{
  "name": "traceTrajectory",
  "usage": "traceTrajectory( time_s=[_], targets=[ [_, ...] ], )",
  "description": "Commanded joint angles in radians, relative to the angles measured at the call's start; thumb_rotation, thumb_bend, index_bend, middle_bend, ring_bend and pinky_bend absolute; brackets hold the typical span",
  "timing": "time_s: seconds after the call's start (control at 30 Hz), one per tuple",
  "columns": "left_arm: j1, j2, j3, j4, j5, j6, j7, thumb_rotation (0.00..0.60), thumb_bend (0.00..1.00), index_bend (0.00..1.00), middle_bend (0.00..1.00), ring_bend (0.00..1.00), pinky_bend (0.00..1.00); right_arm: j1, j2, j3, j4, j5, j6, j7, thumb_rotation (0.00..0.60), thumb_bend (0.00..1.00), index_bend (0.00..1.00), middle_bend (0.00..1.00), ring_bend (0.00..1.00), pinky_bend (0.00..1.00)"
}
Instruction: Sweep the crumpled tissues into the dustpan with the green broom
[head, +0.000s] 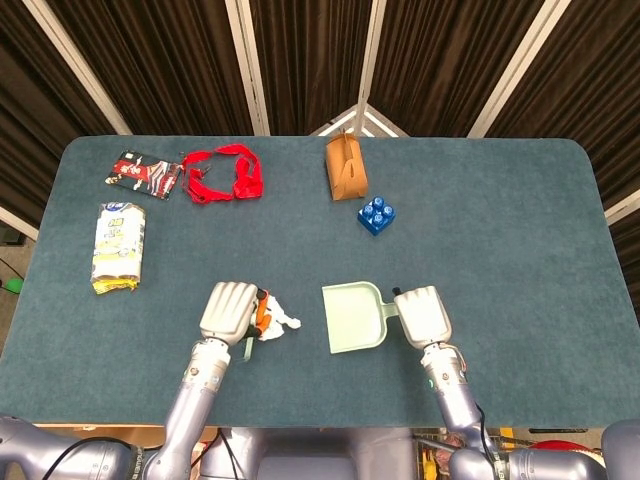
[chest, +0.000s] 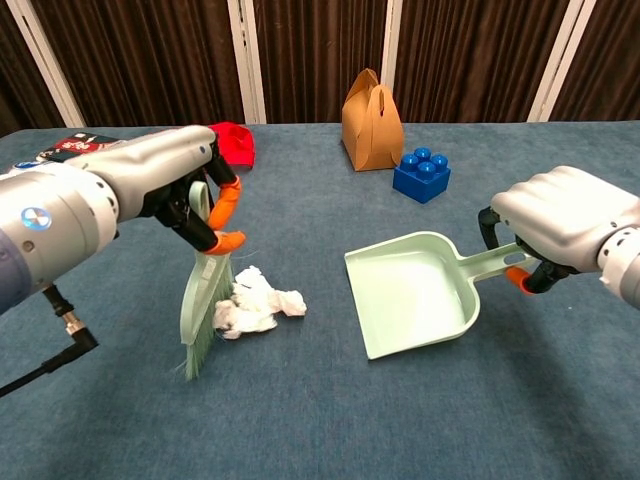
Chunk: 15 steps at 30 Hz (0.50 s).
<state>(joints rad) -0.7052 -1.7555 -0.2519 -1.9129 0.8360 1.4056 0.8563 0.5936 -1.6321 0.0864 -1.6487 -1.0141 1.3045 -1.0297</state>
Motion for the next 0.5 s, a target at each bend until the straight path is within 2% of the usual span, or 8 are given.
traceTrajectory(
  time_s=[0.03, 0.17, 0.5],
  targets=[
    [-0.011, -0.015, -0.016, 0.023, 0.004, 0.006, -0.003, 0.6, 0.4, 0.84, 1.0, 1.0, 1.0, 0.0, -0.001, 0.002, 0.0, 0.003, 0.0, -0.001, 0.6, 0.5, 0.67, 0.91, 0.9, 0.89],
    [-0.031, -0.041, -0.021, 0.079, 0.036, 0.012, 0.0, 0.6, 0.35, 0.84, 1.0, 1.0, 1.0, -0.003, -0.003, -0.004, 0.005, 0.001, 0.0, 0.001, 0.6, 0.5, 0.67, 0.91, 0.9, 0.89],
    [-0.057, -0.146, -0.031, 0.21, 0.117, -0.025, -0.126, 0.6, 0.35, 0.84, 1.0, 1.0, 1.0, 0.001, -0.002, -0.001, 0.007, 0.005, -0.01, 0.0, 0.6, 0.5, 0.67, 0.91, 0.9, 0.89]
  ],
)
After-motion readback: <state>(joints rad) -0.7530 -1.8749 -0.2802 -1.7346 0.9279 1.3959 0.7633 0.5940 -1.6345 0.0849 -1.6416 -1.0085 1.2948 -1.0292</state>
